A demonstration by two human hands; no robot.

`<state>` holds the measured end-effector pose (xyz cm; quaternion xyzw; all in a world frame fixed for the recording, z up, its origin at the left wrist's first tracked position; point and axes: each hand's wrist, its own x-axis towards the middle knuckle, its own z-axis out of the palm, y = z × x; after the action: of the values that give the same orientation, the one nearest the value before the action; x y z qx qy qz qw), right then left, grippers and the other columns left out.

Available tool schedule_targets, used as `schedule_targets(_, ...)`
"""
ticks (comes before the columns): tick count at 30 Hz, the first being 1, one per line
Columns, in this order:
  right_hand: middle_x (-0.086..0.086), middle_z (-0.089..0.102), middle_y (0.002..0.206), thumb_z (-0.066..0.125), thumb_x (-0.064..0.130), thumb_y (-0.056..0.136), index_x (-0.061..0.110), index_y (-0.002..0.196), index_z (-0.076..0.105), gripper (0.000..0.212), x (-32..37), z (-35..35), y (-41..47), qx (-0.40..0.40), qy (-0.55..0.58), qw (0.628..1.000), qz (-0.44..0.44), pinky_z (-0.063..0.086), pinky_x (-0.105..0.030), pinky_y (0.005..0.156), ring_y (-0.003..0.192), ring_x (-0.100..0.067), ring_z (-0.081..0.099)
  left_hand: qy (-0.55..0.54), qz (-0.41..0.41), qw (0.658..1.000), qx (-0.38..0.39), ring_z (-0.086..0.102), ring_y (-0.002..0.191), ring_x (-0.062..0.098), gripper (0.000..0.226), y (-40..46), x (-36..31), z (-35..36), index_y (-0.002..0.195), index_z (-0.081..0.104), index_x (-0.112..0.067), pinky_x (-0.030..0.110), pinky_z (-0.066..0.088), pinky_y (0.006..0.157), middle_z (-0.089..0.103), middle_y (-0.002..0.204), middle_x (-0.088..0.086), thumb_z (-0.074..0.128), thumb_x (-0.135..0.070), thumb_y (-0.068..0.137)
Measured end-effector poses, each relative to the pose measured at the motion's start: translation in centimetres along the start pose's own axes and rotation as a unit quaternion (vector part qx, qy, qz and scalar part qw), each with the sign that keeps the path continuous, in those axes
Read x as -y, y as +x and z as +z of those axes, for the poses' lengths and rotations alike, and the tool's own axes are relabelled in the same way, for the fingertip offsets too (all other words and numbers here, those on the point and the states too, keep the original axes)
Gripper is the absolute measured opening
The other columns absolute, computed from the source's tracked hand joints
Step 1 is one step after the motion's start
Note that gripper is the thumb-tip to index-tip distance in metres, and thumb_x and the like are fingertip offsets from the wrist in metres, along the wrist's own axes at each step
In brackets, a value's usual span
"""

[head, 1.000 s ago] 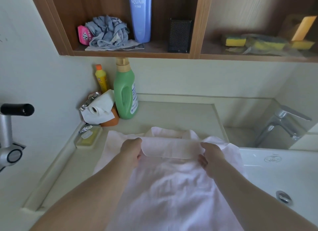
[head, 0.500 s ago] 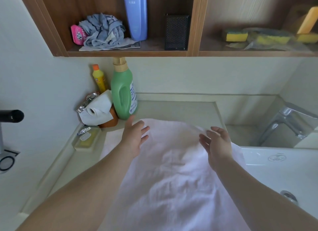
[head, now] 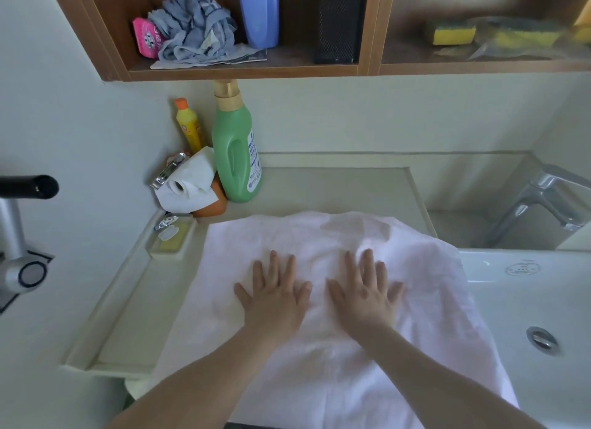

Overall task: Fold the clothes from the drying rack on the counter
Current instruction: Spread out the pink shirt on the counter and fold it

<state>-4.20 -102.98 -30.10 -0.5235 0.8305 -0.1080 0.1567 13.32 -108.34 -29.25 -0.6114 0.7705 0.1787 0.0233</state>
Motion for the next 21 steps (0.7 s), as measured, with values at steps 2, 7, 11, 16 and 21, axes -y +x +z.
schedule_targets(2, 0.001, -0.015, 0.170, 0.006, 0.077, 0.093, 0.046, 0.157, -0.013, 0.073, -1.0, 0.4, 0.1, -0.007, -0.038, 0.999, -0.016, -0.006, -0.063, 0.120, 0.156, -0.029, -0.007, 0.053, -0.007, 0.999, -0.002, -0.026, 0.154, 0.022, 0.071, -0.3, 2.8, 0.7, 0.158, -0.016, -0.045, 0.069, -0.014, 0.115, -0.030, 0.165, -0.010, 0.005, -0.072, 0.096)
schedule_targets(7, -0.007, -0.004, 0.170, 0.005, 0.076, 0.091, 0.048, 0.155, -0.014, 0.073, -0.6, 0.4, 1.1, -0.003, -0.077, 0.997, -0.012, -0.005, -0.064, 0.119, 0.156, -0.035, -0.004, 0.053, -0.070, 0.996, -0.019, -0.023, 0.155, 0.027, 0.075, 0.8, 5.3, 0.2, 0.158, -0.014, -0.046, 0.071, -0.013, 0.114, -0.026, 0.167, -0.009, 0.003, -0.077, 0.092)
schedule_targets(11, -0.009, -0.005, 0.170, 0.004, 0.081, 0.088, 0.051, 0.154, -0.012, 0.075, -0.6, 0.4, 2.6, 0.025, -0.087, 0.995, -0.028, -0.008, -0.065, 0.118, 0.156, -0.036, -0.008, 0.040, -0.101, 0.994, -0.020, -0.020, 0.155, 0.027, 0.077, 1.7, 5.9, 0.0, 0.158, -0.013, -0.047, 0.072, -0.008, 0.116, -0.023, 0.168, -0.007, 0.005, -0.079, 0.091)
schedule_targets(16, 0.004, 0.015, 0.169, 0.003, 0.083, 0.076, 0.052, 0.152, 0.030, 0.086, -1.7, -1.8, 5.5, 0.060, 0.012, 0.992, -0.111, 0.001, -0.056, 0.123, 0.157, -0.025, 0.006, 0.033, -0.152, 0.988, 0.024, -0.022, 0.155, 0.030, 0.075, 3.5, 6.1, -1.7, 0.158, -0.015, -0.044, 0.073, -0.006, 0.115, -0.028, 0.167, -0.004, 0.009, -0.074, 0.094)
schedule_targets(21, 0.004, 0.014, 0.170, 0.014, 0.063, 0.096, 0.043, 0.153, 0.034, 0.063, -4.6, -2.5, 4.9, -0.028, -0.058, 0.995, -0.080, -0.002, -0.059, 0.123, 0.157, -0.024, 0.000, 0.010, -0.043, 0.996, -0.079, -0.020, 0.155, 0.032, 0.065, 3.5, -1.9, -1.2, 0.161, -0.005, -0.037, 0.073, -0.006, 0.116, -0.025, 0.168, -0.002, 0.021, -0.050, 0.104)
